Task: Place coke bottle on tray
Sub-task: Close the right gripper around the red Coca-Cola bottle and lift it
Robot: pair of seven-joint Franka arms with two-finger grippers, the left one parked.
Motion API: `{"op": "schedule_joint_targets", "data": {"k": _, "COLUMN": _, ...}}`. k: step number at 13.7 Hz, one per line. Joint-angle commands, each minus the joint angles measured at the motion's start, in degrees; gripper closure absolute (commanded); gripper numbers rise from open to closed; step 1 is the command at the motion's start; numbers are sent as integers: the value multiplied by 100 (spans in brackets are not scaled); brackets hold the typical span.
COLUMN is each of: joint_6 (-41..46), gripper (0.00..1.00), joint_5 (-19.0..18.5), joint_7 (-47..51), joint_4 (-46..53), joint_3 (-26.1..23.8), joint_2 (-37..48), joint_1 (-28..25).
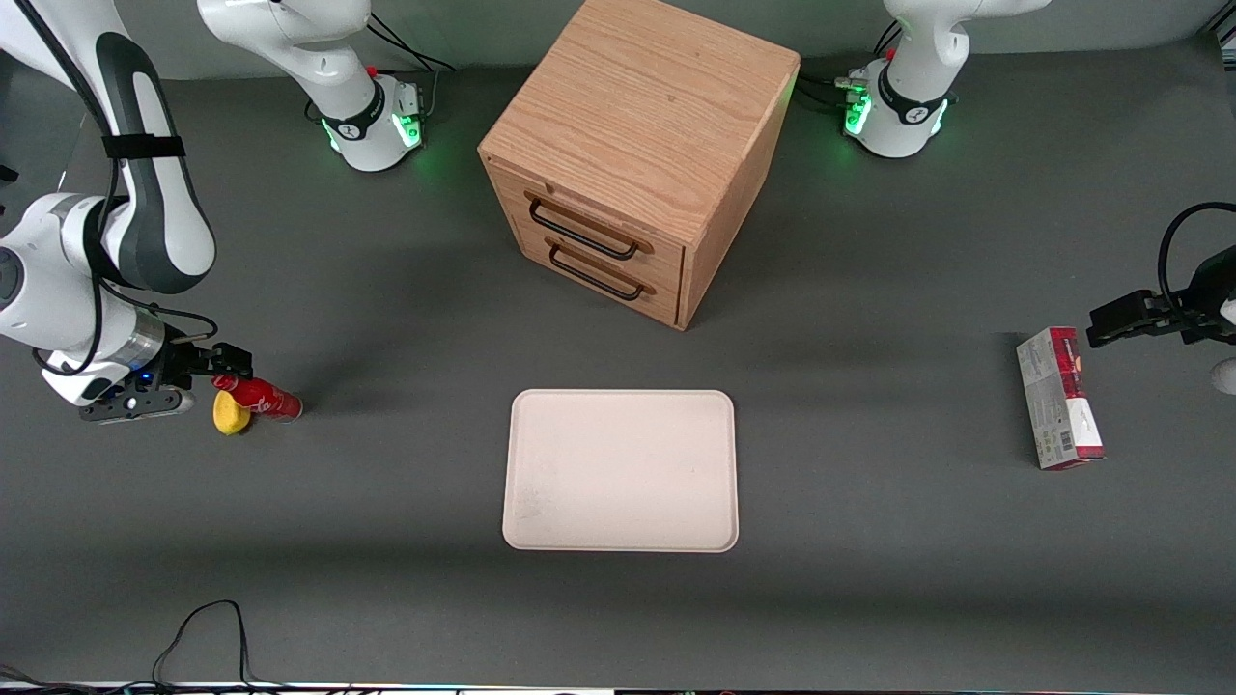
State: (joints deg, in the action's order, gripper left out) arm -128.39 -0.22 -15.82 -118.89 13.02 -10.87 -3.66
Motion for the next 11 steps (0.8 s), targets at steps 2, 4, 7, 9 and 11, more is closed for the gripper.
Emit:
{"op": "schedule_joint_targets", "data": {"k": 2, "joint_6": -151, "gripper": 0, "joint_5": 66, "joint_7": -184, "joint_4": -56, "joint_3": 17, "joint_2": -108, "joint_1": -12}}
{"op": "schedule_joint_targets", "data": {"k": 4, "joint_6": -204, "gripper": 0, "joint_5": 66, "joint_7": -184, "joint_4": -56, "joint_3": 17, "joint_2": -135, "joint_1": -12}}
{"op": "schedule_joint_targets", "data": {"k": 7, "joint_6": -248, "gripper": 12, "joint_5": 66, "joint_7": -184, "joint_4": -56, "joint_3": 17, "joint_2": -170, "joint_1": -12}}
{"op": "schedule_joint_targets", "data": {"k": 9, "joint_6": -222, "gripper": 50, "joint_5": 66, "joint_7": -263, "joint_4": -56, "joint_3": 17, "joint_2": -170, "joint_1": -12}}
{"op": "schedule_joint_targets", "data": {"k": 11, "joint_6": -213, "gripper": 78, "joint_5": 66, "joint_7": -334, "joint_4": -47, "joint_3": 17, "joint_2": -170, "joint_1": -12}}
